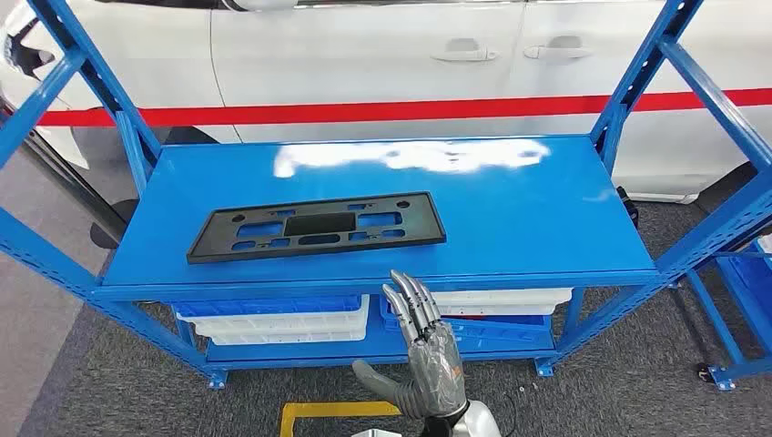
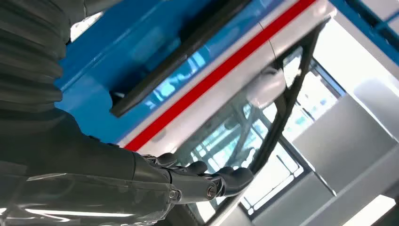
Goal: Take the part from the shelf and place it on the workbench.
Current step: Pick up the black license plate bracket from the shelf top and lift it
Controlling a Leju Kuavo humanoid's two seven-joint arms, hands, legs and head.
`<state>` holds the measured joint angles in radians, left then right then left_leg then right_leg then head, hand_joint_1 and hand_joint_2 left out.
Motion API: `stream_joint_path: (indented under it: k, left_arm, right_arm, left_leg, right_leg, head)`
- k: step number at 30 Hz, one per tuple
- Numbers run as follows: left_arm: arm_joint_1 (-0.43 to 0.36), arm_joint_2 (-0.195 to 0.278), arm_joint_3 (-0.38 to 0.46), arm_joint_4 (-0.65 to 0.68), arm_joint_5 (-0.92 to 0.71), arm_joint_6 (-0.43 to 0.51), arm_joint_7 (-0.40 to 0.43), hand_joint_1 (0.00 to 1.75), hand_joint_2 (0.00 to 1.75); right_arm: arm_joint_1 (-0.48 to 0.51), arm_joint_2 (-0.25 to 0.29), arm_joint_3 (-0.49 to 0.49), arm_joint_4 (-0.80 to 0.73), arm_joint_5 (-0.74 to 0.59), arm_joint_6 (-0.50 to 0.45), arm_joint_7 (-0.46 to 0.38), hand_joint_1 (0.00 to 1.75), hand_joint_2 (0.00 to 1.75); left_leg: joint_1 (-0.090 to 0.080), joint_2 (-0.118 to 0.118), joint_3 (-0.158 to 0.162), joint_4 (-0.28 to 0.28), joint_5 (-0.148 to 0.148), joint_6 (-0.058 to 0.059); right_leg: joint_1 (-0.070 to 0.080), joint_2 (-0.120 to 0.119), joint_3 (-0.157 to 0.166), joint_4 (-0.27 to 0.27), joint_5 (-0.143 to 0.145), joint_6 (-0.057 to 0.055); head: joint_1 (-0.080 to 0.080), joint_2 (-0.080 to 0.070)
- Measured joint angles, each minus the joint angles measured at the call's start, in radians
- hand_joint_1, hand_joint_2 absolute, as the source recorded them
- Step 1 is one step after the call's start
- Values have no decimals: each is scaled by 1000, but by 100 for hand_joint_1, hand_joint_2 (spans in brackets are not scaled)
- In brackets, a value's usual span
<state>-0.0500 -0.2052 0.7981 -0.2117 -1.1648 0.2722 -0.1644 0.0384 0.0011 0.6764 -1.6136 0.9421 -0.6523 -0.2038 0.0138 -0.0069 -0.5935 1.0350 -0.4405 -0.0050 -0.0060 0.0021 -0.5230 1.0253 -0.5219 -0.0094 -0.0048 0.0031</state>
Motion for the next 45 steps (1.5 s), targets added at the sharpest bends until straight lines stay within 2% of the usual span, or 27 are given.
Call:
stream_joint_path:
  k: [6, 10, 14, 24, 29, 36, 45]
  left_arm:
    - [2, 0, -4, 0, -10, -1, 7, 0, 0]
    - [2, 0, -11, 0, -21, -1, 11, 0, 0]
    - [2, 0, -30, 0, -57, -9, 23, 0, 0]
    - [-3, 0, -75, 0, -109, -18, 41, 0, 0]
    - [-3, 0, -92, 0, -135, -23, 52, 0, 0]
    - [-4, 1, -112, 0, -152, -34, 54, 0, 0]
    - [-5, 6, -125, 0, -172, -36, 57, 0, 0]
  right_arm:
    - [-2, 0, 0, 13, 2, 10, 11, 0, 175]
    - [-4, 0, 0, 23, 14, 18, 24, 0, 175]
    - [-28, 12, 0, 78, 32, 44, 58, 0, 175]
    - [-165, 82, -20, 330, 51, 36, 71, 0, 175]
    - [-235, 116, -23, 393, 73, 20, 74, 0, 175]
    - [-348, 161, -23, 425, 89, 10, 80, 0, 175]
    - [-467, 168, -22, 395, 78, 49, 115, 0, 175]
  left_leg:
    - [-6, -1, 0, 0, -6, 9]
    - [-8, 0, 0, 0, -8, 16]
    - [-10, 0, 0, 0, -8, 17]
    - [-10, 1, 2, 0, -5, 19]
    - [-10, 1, 2, -1, -4, 18]
    - [-9, 0, 2, -1, -4, 18]
    - [-9, 1, 2, -1, -4, 19]
  right_leg:
    - [-3, -1, 6, -15, 2, 0]
    - [-5, -1, 9, -20, 3, 6]
    - [-7, -1, 8, -20, 4, 15]
    - [-5, -2, 8, -19, 6, 19]
    - [-4, -1, 8, -18, 6, 19]
    - [-5, -2, 8, -16, 6, 19]
    - [-5, -2, 8, -16, 6, 19]
  head:
    - [4, 0]
    - [4, 0]
    - [3, 0]
    - [3, 0]
    - [3, 0]
    - [3, 0]
    - [3, 0]
